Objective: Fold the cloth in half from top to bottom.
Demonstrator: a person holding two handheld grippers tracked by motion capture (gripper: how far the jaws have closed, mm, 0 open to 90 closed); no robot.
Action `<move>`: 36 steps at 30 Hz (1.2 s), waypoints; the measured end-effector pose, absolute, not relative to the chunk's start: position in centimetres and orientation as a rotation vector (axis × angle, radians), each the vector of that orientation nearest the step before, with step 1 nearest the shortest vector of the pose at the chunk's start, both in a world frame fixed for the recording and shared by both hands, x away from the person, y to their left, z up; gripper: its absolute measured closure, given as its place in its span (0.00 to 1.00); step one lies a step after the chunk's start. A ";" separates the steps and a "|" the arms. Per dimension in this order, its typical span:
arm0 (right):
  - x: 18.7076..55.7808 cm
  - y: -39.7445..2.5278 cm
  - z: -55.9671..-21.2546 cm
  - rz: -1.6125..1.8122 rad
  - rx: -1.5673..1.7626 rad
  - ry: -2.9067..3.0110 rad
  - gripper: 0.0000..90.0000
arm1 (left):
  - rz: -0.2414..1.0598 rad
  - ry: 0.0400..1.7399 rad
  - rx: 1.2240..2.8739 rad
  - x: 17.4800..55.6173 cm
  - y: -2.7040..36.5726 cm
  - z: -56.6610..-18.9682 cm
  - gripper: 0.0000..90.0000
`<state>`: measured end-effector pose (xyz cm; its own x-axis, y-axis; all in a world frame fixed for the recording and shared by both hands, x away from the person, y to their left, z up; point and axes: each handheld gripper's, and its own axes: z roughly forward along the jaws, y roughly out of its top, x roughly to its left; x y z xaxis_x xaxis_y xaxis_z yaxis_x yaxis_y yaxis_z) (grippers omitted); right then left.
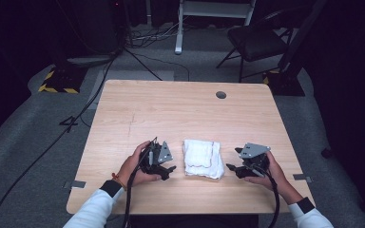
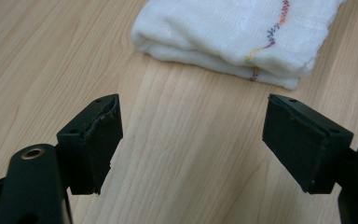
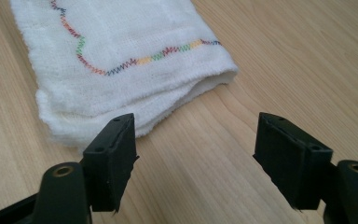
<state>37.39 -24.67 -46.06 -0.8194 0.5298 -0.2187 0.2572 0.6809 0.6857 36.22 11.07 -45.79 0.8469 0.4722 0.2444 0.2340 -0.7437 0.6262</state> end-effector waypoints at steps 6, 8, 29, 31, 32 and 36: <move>37.0 -25.9 -46.0 0.919 0.653 2.475 0.32 | 0.552 0.551 2.430 35.8 12.5 -45.9 0.23; 36.9 -26.4 -46.1 0.913 0.668 2.470 0.32 | 0.560 0.566 2.429 35.6 13.0 -45.9 0.23; 35.7 -33.1 -47.5 0.811 0.858 2.392 0.31 | 0.583 0.744 2.397 33.9 18.5 -47.5 0.20; 35.5 -33.8 -47.7 0.813 0.887 2.384 0.30 | 0.569 0.758 2.381 33.8 19.0 -47.6 0.19; 35.4 -34.3 -47.8 0.815 0.910 2.377 0.30 | 0.566 0.763 2.376 33.7 19.1 -47.7 0.19; 35.1 -35.8 -48.1 0.828 0.966 2.354 0.30 | 0.565 0.807 2.374 33.5 19.9 -48.1 0.19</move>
